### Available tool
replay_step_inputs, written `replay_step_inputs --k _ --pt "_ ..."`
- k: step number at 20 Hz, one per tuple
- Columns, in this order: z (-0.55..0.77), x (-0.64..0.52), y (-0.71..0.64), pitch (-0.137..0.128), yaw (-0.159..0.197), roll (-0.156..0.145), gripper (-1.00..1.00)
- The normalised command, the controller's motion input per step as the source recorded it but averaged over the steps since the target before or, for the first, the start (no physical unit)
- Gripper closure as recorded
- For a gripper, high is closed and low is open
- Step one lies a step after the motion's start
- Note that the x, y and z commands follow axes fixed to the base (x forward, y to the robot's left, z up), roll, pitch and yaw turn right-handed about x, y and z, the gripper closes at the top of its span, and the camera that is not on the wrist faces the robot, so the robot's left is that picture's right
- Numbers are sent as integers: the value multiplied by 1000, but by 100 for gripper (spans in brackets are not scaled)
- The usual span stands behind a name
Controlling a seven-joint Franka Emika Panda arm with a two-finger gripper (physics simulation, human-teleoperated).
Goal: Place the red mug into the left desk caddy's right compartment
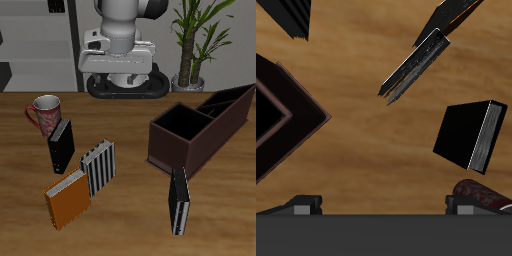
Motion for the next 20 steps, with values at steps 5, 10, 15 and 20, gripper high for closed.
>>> replay_step_inputs --k 5,10,15,20 --pt "-101 -96 -286 -9 24 14 -100" --pt "-195 -398 -471 -57 -13 -7 -100" --pt "-217 -464 -407 -89 31 -21 -100" --pt "-211 -350 -258 -38 16 -20 -100"
